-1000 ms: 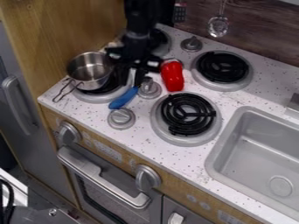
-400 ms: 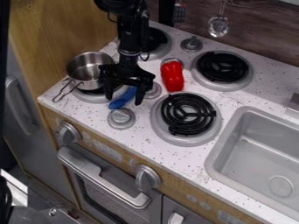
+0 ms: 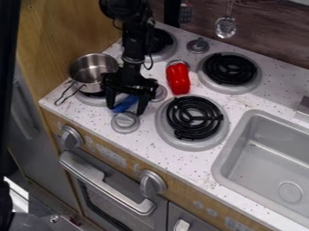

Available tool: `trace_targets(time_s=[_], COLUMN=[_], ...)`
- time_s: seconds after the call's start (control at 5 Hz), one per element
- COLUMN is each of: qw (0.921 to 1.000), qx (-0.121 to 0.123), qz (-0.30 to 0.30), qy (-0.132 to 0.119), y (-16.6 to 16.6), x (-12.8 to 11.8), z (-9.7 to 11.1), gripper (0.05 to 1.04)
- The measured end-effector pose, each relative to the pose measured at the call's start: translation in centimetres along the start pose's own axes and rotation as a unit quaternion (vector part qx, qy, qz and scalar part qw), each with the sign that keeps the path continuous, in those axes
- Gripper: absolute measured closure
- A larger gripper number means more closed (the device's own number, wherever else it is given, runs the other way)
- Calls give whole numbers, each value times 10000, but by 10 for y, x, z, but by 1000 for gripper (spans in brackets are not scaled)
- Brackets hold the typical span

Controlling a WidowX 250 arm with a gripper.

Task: Put the blue spoon on the bottom right burner

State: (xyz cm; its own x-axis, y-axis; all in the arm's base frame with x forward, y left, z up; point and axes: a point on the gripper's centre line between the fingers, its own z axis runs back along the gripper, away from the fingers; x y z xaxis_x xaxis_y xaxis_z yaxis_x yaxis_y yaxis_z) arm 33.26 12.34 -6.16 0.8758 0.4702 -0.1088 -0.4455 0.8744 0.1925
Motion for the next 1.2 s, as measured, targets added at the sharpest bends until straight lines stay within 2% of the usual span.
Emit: trace_targets(time_s=[0.2,0.4,0.6,0.8,1.0,1.2], qw=[9998,9995,9995,9995,9997,9981], qx=[51,48,184,216,192,7], qz=[138,186,71,9,-120,-282], qy=[139,231,259,217,36,-539], y=[1,0,-3,-4,-7,-19], x=[1,1,2,3,2,-3], z=[-1,-1,0,0,6,55], gripper=[172,434,627,632,637,747])
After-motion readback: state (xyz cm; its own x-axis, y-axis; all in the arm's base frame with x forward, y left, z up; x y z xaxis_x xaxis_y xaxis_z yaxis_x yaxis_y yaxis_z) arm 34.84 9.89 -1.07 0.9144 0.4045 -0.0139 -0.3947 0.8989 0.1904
